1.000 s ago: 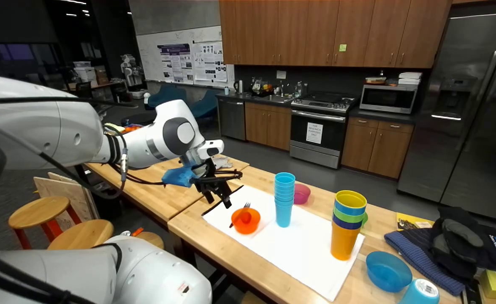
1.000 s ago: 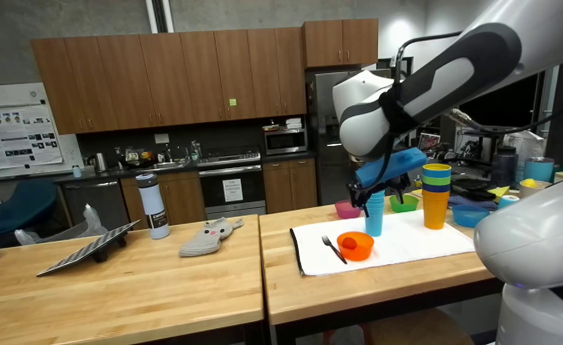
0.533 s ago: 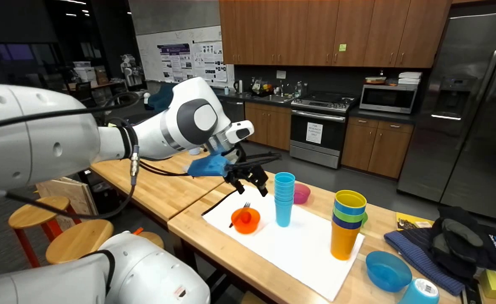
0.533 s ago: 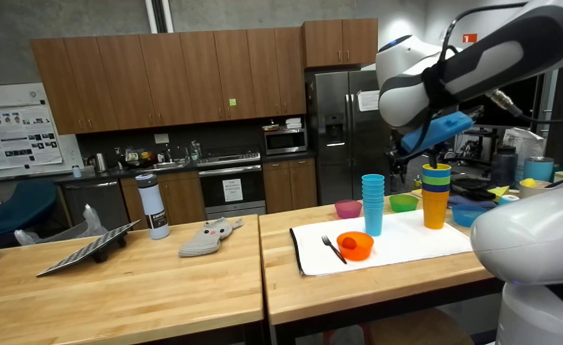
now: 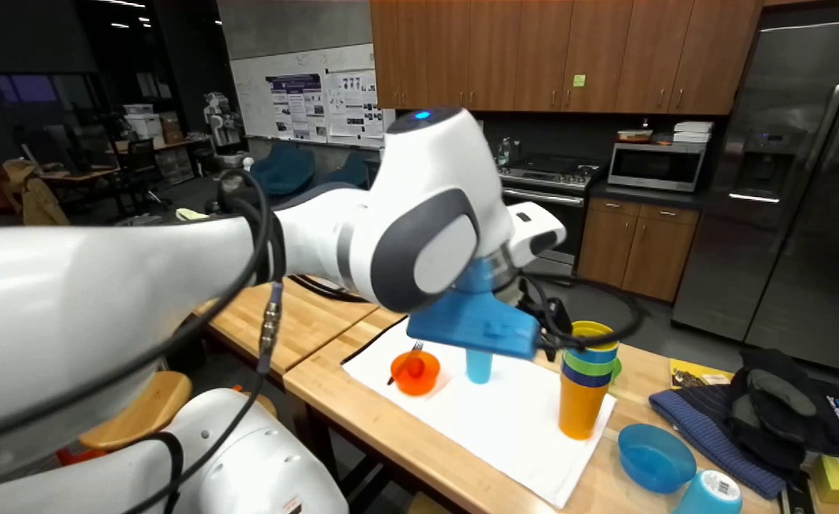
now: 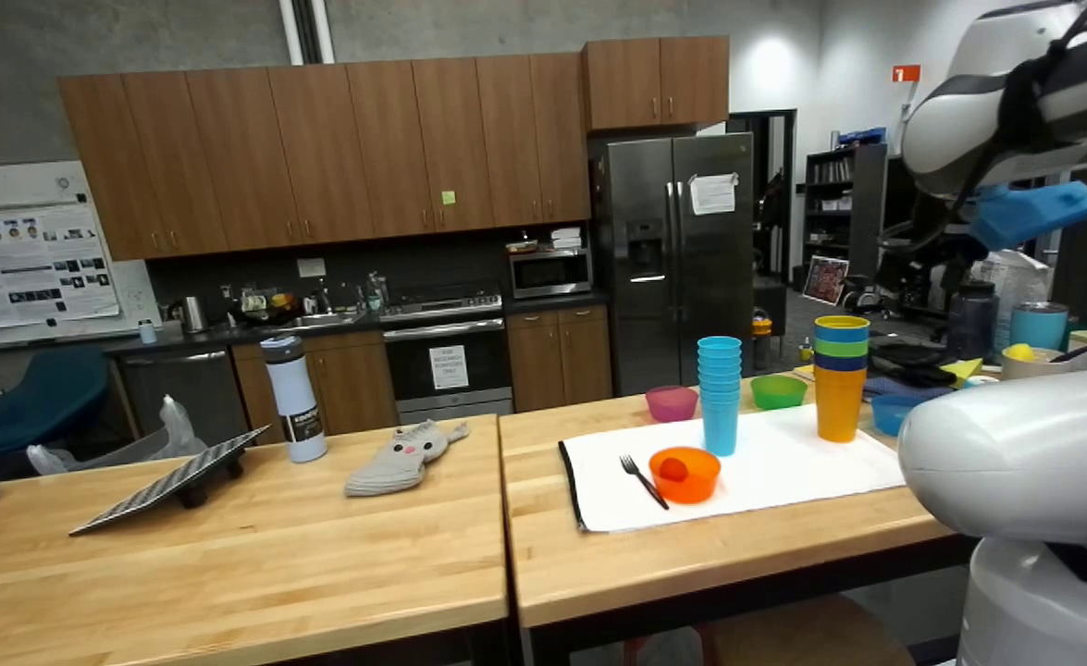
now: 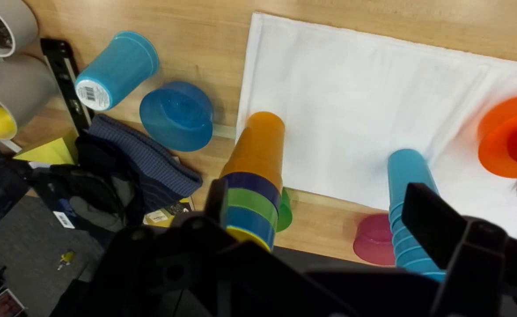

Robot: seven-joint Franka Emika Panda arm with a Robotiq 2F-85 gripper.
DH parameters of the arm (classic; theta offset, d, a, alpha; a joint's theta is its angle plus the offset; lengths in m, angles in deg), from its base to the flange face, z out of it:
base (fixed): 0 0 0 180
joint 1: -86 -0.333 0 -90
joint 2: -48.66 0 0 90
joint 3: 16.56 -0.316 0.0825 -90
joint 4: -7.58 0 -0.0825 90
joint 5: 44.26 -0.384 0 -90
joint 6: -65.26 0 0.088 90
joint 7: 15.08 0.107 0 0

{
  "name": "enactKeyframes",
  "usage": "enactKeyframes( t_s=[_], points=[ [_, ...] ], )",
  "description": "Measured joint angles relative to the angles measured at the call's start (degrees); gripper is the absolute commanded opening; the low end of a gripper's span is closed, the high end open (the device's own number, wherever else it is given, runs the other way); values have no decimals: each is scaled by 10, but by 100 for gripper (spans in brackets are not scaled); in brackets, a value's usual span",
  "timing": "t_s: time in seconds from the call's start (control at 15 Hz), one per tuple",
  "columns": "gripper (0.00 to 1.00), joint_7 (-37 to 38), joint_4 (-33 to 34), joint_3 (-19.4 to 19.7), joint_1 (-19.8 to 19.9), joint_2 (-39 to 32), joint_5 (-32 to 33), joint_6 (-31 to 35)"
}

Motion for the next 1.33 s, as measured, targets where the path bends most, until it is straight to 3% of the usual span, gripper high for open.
enactKeyframes(
  t_s=[0.13, 0.27, 0.87, 1.33],
  points=[
    [100, -67, 4, 74, 5, -3, -8, 2],
    [100, -93, 8, 104, 4, -8, -13, 2],
    [100, -111, 16, 95, 0, -18, -27, 2],
    [100, -182, 105, 101, -63, -94, -45, 3]
  ],
)
